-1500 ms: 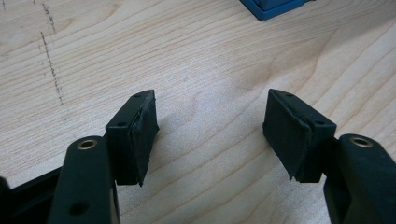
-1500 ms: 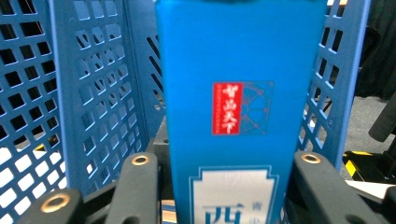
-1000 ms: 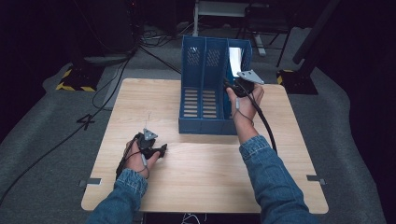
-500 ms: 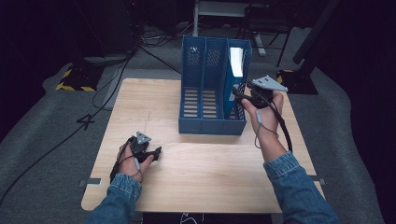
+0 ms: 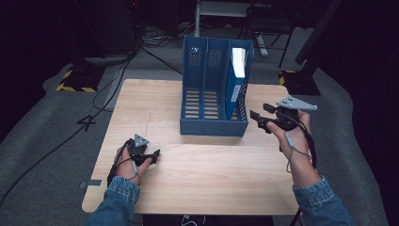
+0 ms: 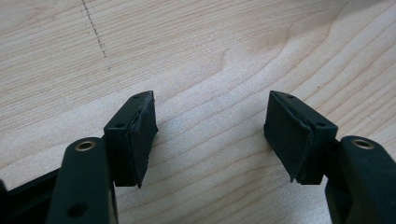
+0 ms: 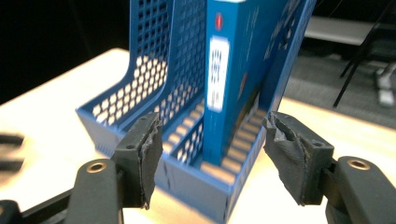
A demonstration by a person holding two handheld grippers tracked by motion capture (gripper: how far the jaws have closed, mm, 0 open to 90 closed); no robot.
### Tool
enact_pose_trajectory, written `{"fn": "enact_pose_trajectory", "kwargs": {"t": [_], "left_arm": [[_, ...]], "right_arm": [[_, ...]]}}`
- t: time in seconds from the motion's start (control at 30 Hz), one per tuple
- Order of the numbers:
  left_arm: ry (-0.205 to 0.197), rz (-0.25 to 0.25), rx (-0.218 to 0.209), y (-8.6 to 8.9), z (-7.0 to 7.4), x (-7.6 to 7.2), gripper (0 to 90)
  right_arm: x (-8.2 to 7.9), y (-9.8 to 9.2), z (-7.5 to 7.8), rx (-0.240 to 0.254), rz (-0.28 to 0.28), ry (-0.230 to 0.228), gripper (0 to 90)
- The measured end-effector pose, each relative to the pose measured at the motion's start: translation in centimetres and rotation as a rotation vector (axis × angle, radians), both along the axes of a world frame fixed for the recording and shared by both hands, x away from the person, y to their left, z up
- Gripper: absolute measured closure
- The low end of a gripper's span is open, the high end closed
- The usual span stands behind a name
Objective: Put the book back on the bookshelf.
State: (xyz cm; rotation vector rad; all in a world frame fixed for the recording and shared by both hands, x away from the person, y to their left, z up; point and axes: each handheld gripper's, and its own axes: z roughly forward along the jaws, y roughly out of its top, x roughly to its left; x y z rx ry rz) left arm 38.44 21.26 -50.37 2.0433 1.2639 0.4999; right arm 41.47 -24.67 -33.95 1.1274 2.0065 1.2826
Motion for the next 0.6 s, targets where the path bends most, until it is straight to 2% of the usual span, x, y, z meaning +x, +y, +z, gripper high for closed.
{"fn": "enact_pose_trajectory", "kwargs": {"t": [0.17, 0.27, 0.4, 0.57, 0.6], "left_arm": [[0.000, -0.016, 0.004, 0.2, 0.0, 0.2, 33.4], [0.001, -0.017, 0.002, 0.1, 0.0, 0.4, 32.4], [0.002, -0.019, 0.005, 0.0, 0.0, 0.5, 31.5], [0.004, -0.021, 0.004, 0.0, 0.0, 0.6, 30.8], [0.003, -0.022, 0.004, 0.0, 0.0, 0.6, 30.5]], "right_arm": [[-1.2, -1.8, -1.7, -0.042, 0.013, 0.053, 35.3], [-1.8, -2.8, -2.8, -0.034, 0.018, 0.068, 35.3], [-2.6, -3.9, -4.6, -0.086, 0.023, 0.095, 35.3], [-3.0, -5.3, -7.0, -0.073, 0.025, 0.168, 35.1], [-3.1, -5.6, -7.6, -0.087, 0.020, 0.184, 35.2]]}}
